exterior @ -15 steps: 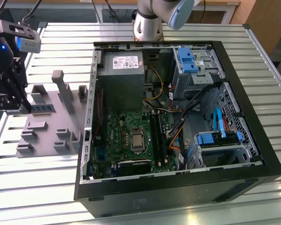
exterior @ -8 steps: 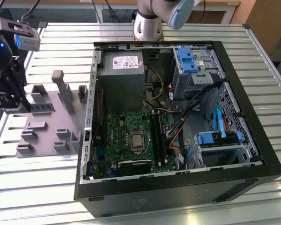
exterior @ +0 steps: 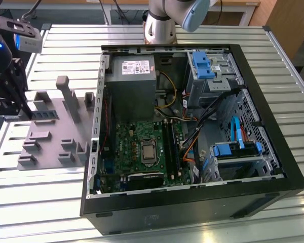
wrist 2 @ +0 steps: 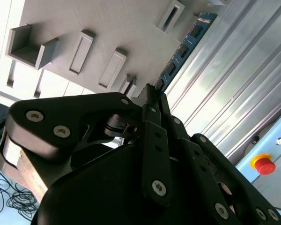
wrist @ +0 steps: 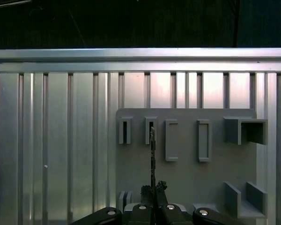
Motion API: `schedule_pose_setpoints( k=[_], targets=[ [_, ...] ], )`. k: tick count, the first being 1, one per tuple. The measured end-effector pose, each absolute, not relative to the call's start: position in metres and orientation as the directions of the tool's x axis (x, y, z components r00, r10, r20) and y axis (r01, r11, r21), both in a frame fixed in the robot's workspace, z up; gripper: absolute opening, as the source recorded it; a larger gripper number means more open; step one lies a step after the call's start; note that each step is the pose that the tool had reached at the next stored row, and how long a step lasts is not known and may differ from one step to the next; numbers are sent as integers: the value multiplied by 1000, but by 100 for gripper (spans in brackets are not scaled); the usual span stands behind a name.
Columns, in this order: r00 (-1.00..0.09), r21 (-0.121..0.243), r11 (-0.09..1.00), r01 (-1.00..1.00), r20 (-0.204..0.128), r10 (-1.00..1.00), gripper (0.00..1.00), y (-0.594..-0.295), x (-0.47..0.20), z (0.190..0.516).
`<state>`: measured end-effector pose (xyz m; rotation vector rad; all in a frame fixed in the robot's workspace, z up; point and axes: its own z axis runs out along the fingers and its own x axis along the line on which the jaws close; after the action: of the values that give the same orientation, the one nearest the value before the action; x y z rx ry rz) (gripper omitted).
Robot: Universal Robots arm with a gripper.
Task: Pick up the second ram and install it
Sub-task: 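Pick up the second ram and move it above second insertion slot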
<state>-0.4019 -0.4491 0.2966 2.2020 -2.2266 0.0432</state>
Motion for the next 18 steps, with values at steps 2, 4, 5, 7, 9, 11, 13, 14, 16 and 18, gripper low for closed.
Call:
schedule_pose_setpoints(
  k=[2, 4, 5, 7, 9, 11, 13, 14, 16, 18],
  targets=[
    [-11, -13, 11, -1000, 27, -1000, 14, -449, -402, 298],
    [-11, -13, 11, -1000, 28, -1000, 14, -449, -402, 299],
    [-11, -13, 11, -1000, 28, -1000, 14, -449, -402, 300],
    [-11, -13, 11, -1000, 28, -1000, 14, -449, -402, 301],
    [-11, -13, 11, -1000, 29, -1000, 14, -449, -402, 302],
    [-11, -13, 11, -1000, 30, -999, 14, -449, -402, 303],
    [-11, -13, 11, -1000, 31, -999, 14, -449, -402, 304],
    [-11, -13, 11, -1000, 31, -999, 14, -449, -402, 305],
    [-11, -13, 11, -1000, 32, -999, 14, -449, -402, 306],
    [-11, -13, 11, -1000, 33, -999, 14, -449, -402, 307]
  ],
)
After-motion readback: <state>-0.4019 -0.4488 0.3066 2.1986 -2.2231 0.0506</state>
